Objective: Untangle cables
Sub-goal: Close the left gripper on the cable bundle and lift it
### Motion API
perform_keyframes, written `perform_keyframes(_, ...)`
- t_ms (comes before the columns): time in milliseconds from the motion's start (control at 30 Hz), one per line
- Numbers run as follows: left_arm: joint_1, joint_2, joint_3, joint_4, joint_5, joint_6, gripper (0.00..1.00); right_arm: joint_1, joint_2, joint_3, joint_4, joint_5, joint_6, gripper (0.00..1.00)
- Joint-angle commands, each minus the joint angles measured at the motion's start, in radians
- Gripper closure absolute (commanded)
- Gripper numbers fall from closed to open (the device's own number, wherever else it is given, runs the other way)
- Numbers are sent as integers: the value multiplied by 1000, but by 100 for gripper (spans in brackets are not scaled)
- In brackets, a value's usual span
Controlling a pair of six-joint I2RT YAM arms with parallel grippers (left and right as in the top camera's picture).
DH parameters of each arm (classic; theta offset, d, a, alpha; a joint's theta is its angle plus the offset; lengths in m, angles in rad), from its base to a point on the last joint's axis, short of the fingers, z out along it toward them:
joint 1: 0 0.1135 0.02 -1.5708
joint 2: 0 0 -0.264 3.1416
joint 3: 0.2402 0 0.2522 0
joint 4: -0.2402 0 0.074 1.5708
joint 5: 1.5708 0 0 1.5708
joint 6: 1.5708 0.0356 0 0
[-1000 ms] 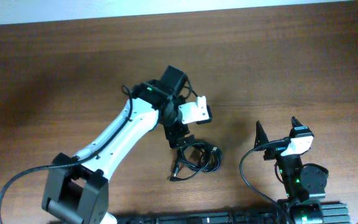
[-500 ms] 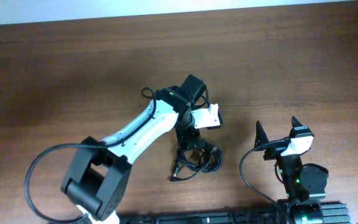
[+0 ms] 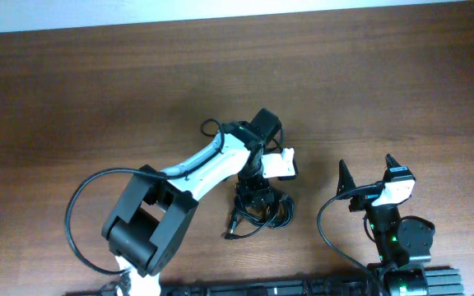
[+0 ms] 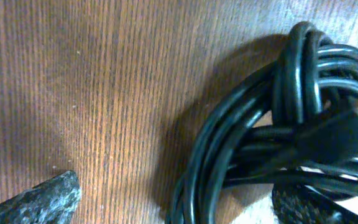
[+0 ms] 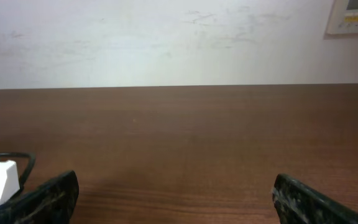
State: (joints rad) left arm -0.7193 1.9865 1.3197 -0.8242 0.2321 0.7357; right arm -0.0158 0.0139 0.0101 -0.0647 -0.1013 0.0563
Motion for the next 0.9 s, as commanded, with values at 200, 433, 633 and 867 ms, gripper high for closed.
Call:
perform_keyframes(200,-5,18,-5,21,-31,-16,65,2,-10,-5,-7,8,1,1)
perform_keyframes(433,-5,76,-5,53,-31,-16,77,2,-10,-5,-7,8,1,1)
perform_keyframes(633,-5,78,-5,77,-31,-16,73,2,-10,-5,-7,8,1,1)
perform_keyframes(867,-5,78,-4,99,-32,-16,100,2,-10,-5,-7,9,1,1)
